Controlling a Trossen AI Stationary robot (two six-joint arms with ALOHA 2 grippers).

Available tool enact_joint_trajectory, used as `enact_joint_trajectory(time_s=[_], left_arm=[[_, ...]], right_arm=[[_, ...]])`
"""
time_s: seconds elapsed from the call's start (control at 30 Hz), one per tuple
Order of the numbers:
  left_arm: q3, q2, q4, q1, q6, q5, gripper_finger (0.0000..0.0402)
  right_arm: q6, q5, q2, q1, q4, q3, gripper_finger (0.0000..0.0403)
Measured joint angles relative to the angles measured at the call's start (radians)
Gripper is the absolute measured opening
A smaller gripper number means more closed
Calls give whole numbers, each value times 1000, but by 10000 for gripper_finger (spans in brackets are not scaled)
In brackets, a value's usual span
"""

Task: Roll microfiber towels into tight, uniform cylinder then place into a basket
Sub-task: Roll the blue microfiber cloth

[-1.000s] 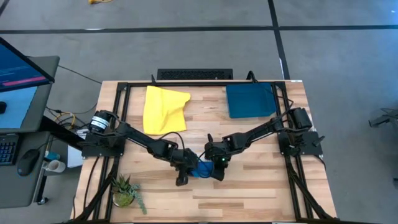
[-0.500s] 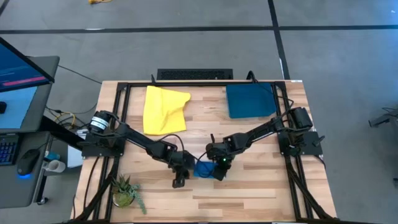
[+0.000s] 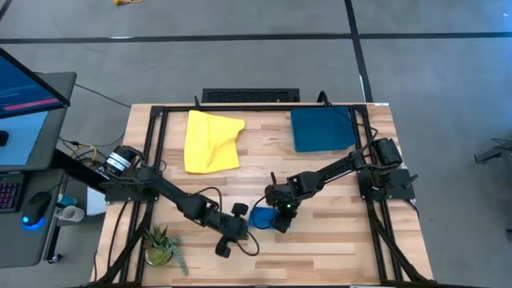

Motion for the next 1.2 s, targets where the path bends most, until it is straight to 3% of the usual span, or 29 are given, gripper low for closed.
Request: enact_joint_trajectory(time_s=[0.43, 0.67, 0.77, 0.93, 1.2], left_arm=[[0, 0, 49, 54, 71, -68, 1], [0, 72, 108, 60, 70, -52, 0], [7, 86, 117, 67, 71, -97, 0], [8, 87, 81, 87, 18, -170, 0], [10, 115, 55, 114, -84, -151, 0]], right_arm=[[-2, 3, 0, 0, 0, 0, 37], [-2, 4, 0, 0, 2, 0, 37], [-2, 6, 0, 1, 4, 0, 37], [-3, 6, 0, 5, -1, 0, 37], [-4, 0, 1, 5, -1, 1, 37]])
